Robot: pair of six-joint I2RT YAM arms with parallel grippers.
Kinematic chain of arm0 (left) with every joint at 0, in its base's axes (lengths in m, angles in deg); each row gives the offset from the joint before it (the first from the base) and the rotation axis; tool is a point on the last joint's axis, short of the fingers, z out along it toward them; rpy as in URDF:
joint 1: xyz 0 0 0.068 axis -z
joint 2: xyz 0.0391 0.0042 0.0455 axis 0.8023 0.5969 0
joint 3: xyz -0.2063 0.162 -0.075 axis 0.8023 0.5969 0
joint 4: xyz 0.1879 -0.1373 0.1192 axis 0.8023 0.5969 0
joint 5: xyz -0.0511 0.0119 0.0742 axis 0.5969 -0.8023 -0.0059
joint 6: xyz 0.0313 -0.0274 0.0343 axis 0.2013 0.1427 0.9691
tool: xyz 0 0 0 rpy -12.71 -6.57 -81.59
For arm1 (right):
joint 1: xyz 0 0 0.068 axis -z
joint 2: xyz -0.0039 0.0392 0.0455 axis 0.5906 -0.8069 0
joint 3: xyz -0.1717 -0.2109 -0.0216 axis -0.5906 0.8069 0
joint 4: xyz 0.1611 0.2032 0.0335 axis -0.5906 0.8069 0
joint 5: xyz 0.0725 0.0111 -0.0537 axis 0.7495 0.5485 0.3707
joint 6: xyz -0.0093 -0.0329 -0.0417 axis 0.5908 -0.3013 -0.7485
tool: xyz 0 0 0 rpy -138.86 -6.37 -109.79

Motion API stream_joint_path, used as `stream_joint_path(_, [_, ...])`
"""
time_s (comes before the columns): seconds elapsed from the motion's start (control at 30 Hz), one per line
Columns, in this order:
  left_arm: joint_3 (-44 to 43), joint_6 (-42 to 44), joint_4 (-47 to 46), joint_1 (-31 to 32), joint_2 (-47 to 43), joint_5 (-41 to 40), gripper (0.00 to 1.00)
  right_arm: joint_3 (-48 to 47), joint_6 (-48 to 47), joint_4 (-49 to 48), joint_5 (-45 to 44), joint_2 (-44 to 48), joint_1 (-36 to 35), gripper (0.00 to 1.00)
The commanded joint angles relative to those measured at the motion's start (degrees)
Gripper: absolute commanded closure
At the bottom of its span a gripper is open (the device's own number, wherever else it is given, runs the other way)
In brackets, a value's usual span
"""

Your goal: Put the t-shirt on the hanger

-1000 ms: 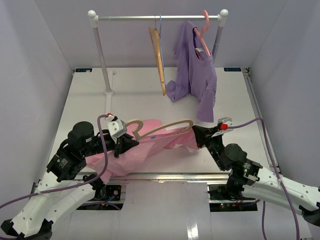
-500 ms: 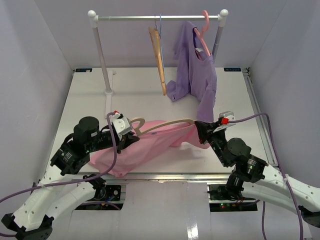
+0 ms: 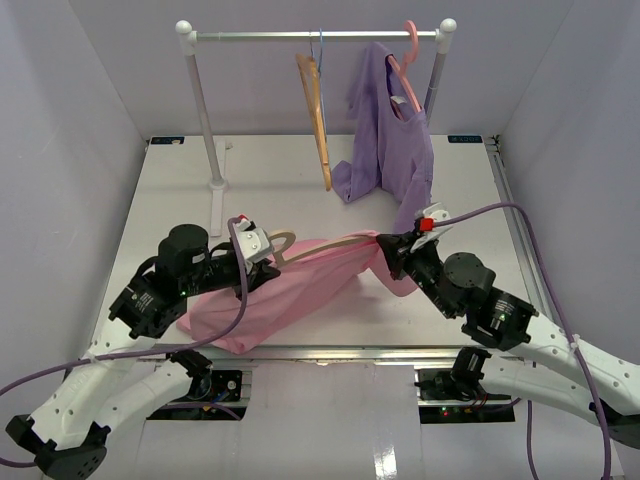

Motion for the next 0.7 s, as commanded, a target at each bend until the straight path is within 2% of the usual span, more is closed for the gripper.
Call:
stream_joint_path(0.0, [-1.38, 0.06, 1.09, -0.31, 1.86, -4.55, 1.00, -4.41, 0.49, 1.29, 13.10, 0.90, -0.05, 0.92])
stream_joint_path(0.07, [-0.91, 0.22, 1.03, -0.31, 1.55, -6.07, 1.00, -6.92, 0.66, 3.79, 12.50, 1.14, -0.01, 0.92])
stream_joint_path(0.43, [-1.39, 0.54, 2.63, -0.31, -0.57, -9.37, 1.00, -12.69, -1.89, 14.92, -4.69, 3.02, -0.04, 0.92])
stream_joint_path(0.53, [-1.93, 0.39, 2.79, -0.31, -0.35, -9.44, 1.00, -13.93, -1.87, 15.68, -3.79, 3.75, -0.03, 0.92])
stream_joint_path(0.67, [-2.54, 0.00, 1.60, -0.31, 0.63, -2.77, 1.00, -15.85, -2.58, 15.95, 1.04, 1.69, 0.03, 0.92])
